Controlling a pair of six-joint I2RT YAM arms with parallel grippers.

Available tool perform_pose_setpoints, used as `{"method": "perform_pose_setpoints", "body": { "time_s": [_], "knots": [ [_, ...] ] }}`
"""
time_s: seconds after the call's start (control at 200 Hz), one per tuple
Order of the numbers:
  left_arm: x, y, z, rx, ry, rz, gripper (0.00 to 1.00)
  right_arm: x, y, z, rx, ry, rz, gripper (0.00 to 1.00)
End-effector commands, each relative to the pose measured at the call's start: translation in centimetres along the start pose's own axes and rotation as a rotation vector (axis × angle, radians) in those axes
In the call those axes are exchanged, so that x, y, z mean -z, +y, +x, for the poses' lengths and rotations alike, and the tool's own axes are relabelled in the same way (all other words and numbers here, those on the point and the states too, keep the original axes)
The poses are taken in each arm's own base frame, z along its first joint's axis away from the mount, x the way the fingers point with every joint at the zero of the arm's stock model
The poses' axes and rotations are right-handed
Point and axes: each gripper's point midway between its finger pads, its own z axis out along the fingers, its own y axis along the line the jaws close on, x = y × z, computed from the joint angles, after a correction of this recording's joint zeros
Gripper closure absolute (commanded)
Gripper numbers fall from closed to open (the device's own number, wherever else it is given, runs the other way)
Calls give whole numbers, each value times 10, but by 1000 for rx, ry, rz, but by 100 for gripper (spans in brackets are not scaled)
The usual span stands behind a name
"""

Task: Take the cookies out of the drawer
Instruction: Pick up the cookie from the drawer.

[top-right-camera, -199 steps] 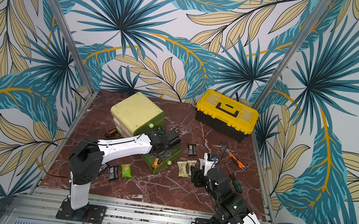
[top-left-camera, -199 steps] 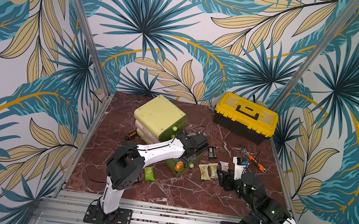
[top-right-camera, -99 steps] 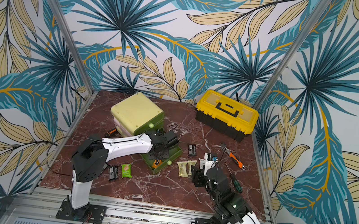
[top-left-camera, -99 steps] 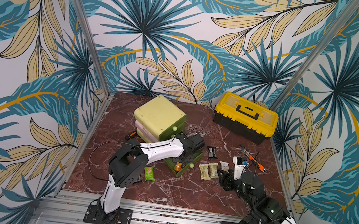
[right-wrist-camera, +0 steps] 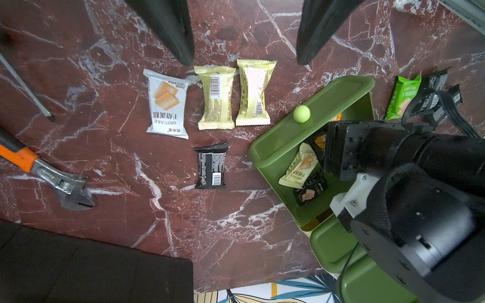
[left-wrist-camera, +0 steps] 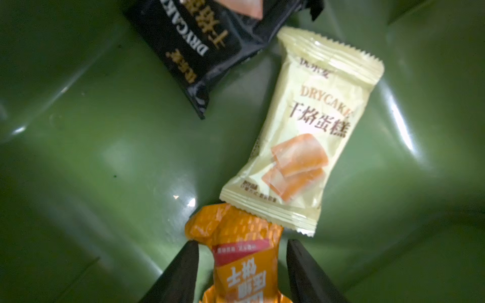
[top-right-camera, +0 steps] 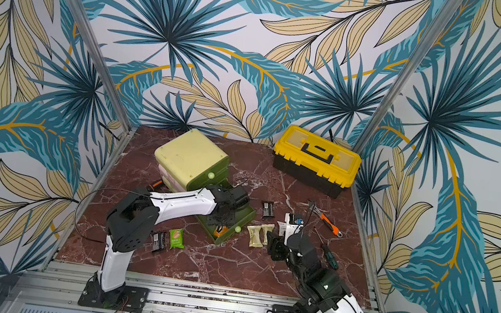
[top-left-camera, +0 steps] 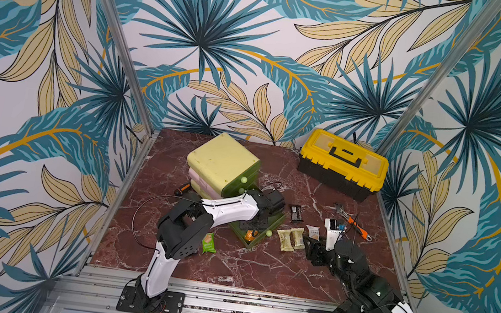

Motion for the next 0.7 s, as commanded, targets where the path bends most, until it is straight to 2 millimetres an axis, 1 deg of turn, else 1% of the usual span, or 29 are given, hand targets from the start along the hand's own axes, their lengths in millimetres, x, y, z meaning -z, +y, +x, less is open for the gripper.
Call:
{"method": "perform_pose_setpoints", "body": {
  "time_s": [0.0,0.14,0.215,0.696],
  "knots": [
    [-9,6,9,-25,36,-27,44,-2,-6,9,2,25,26,34],
    [-12,6,12,-32,47,-28,46,-2,-6,8,4,23,26,34],
    [-12,6,11,-33,44,-31,50,-2,-6,7,4,21,27,34],
    [15,4,-6,-37,-21,-8,62,-1,-5,10,0,25,18,34]
  ]
}}
